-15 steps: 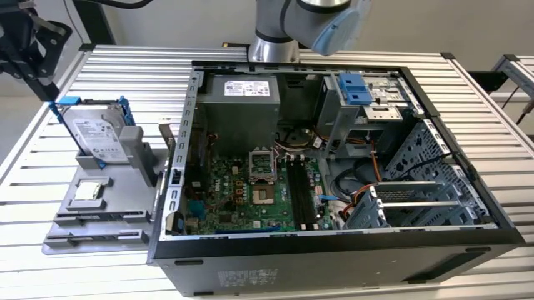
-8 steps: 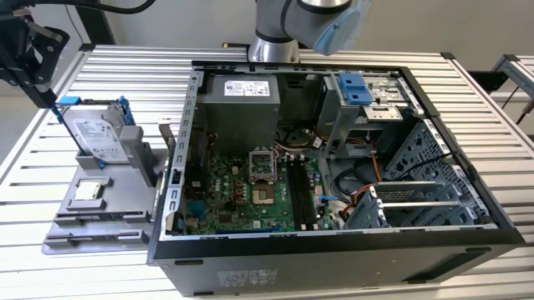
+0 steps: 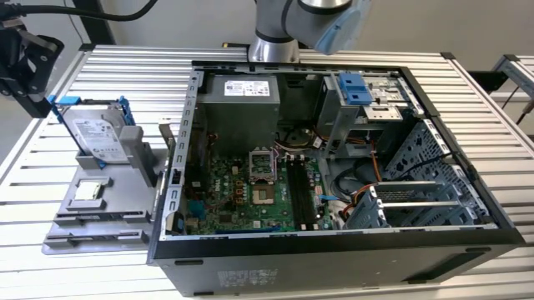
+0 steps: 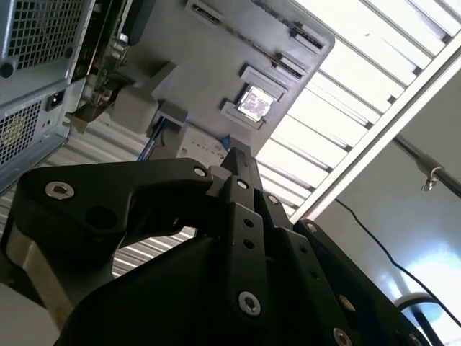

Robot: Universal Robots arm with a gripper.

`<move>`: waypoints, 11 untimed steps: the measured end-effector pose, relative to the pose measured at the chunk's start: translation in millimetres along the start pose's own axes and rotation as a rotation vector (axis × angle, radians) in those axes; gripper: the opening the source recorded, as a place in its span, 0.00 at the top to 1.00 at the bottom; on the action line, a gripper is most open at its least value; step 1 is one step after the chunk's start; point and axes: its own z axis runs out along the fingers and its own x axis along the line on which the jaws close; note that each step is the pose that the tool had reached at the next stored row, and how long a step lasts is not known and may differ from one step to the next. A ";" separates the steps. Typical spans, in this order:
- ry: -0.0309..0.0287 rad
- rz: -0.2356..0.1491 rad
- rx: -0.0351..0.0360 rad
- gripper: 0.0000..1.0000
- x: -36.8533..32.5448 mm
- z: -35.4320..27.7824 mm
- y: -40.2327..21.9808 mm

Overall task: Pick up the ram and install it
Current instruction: 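Reach for the ram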

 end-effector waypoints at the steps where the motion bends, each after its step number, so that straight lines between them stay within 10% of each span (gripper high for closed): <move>1: 0.0000 -0.001 0.0000 1.00 -0.1 -0.1 -2.5; 11: 0.0003 -0.007 -0.0001 1.00 -1.9 -1.1 -26.2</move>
